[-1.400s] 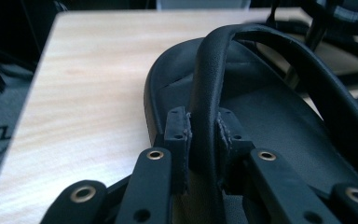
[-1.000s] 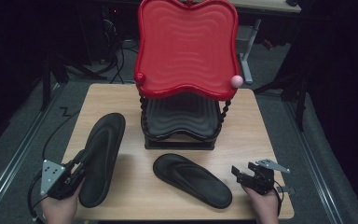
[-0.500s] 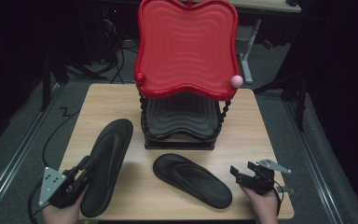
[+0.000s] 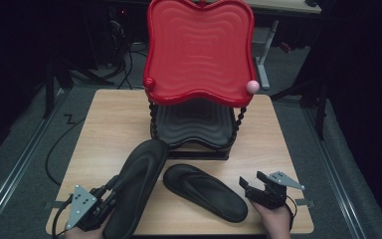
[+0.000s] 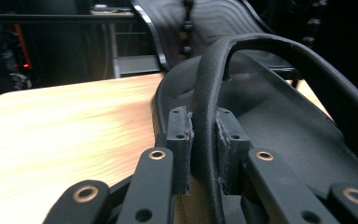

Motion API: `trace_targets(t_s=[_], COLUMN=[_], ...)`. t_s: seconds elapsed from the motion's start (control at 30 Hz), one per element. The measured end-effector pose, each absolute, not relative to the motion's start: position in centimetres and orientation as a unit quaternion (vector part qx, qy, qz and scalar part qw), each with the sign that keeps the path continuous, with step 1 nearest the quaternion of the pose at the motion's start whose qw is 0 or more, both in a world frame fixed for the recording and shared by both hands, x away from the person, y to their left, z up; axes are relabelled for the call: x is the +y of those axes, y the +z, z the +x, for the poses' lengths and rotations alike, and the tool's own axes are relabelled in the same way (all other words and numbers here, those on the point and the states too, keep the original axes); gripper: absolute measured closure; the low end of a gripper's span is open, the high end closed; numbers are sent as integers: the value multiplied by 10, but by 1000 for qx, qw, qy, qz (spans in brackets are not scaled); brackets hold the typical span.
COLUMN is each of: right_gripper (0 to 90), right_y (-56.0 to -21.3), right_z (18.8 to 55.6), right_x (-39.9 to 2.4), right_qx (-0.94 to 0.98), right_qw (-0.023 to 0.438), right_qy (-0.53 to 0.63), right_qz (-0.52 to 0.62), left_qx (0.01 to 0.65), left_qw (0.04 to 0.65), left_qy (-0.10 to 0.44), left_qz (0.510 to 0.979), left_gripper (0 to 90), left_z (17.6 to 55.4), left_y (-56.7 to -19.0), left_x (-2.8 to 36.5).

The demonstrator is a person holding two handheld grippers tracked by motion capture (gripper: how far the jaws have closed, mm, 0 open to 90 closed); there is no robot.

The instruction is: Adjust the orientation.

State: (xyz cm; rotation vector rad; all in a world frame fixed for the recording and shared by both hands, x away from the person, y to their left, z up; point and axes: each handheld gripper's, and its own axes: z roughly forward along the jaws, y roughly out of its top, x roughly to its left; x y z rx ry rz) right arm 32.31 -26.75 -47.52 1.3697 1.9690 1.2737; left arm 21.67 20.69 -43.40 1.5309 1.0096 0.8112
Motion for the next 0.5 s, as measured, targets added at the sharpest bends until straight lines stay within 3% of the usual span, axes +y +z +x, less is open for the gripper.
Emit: trace_targets(t_s=[0.17,0.5], right_gripper=[244,263], right_y=[-464,-435], right_z=[311,302], right_x=[-253,-225], right_qx=[710,711], right_qw=[230,225], right_qy=[472,516], right_qz=[470,421], left_qx=[407,397], left_qw=[546,553], left_qy=[335,337], left_qz=[652,650], left_gripper=[786,788], left_z=[224,257], left_y=[-431,-425], left_x=[184,146])
